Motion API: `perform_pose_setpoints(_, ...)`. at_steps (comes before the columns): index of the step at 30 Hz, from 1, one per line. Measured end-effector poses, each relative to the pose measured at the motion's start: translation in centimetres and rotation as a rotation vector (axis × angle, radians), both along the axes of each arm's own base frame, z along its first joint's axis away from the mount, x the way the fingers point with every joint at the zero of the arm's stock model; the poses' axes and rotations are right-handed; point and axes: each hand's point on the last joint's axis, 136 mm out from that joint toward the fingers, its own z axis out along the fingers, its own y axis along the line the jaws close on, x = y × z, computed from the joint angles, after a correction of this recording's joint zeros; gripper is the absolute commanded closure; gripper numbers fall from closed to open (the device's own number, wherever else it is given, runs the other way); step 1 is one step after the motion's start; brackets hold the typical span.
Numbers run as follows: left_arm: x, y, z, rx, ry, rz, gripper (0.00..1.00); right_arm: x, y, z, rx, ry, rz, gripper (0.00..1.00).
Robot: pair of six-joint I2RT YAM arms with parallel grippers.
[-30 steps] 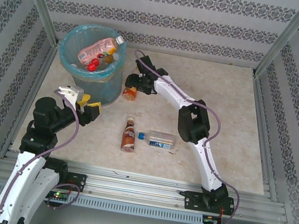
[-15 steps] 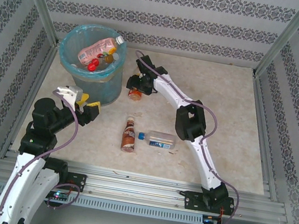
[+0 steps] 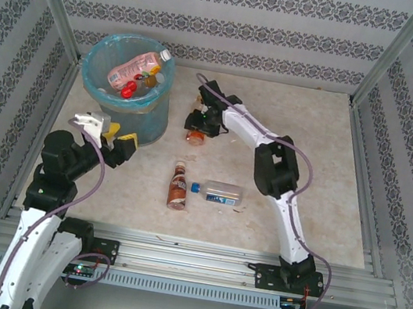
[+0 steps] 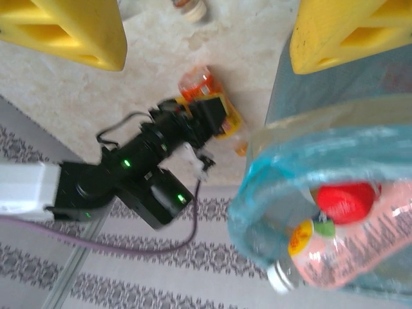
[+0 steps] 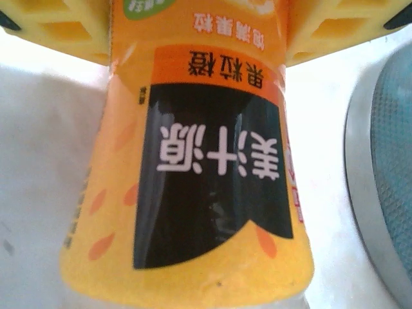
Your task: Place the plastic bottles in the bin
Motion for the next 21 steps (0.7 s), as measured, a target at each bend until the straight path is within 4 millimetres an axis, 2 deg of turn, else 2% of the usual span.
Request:
perform_pose_setpoints(2, 0.1, 0.1, 1.5, -0.01, -0.014, 0.006, 0.31, -1.4, -1.0, 1.7, 0.014, -0.019, 0.007, 0.49)
perform_pose_setpoints(6, 0.8, 0.2, 4.7, -0.037, 0.001, 0.02, 0.3, -4.5, -3.0, 6.6, 0.062, -0.113, 0.032, 0.51)
perform_pose_setpoints(10, 2.4, -0.4, 7.9, -0.088, 0.041, 0.0, 0.3, -8.1, -5.0, 11.9, 0.122, -0.243, 0.07, 0.53)
perform_pose_setpoints(12, 3.5, -1.0, 8.9, -0.132, 0.073, -0.027, 0.31, -9.7, -5.6, 14.3, 0.156, -0.315, 0.097, 0.52)
perform_pose_setpoints(14, 4.4, -1.7, 9.2, -0.182, 0.114, -0.062, 0.31, -11.2, -5.8, 16.3, 0.187, -0.381, 0.132, 0.53)
perform_pose_setpoints(16, 5.7, -2.5, 8.7, -0.241, 0.171, -0.097, 0.32, -12.7, -5.5, 18.2, 0.224, -0.449, 0.182, 0.53)
perform_pose_setpoints(21, 7.1, -4.1, 8.1, -0.365, 0.269, -0.183, 0.32, -15.8, -4.3, 21.6, 0.318, -0.562, 0.297, 0.54)
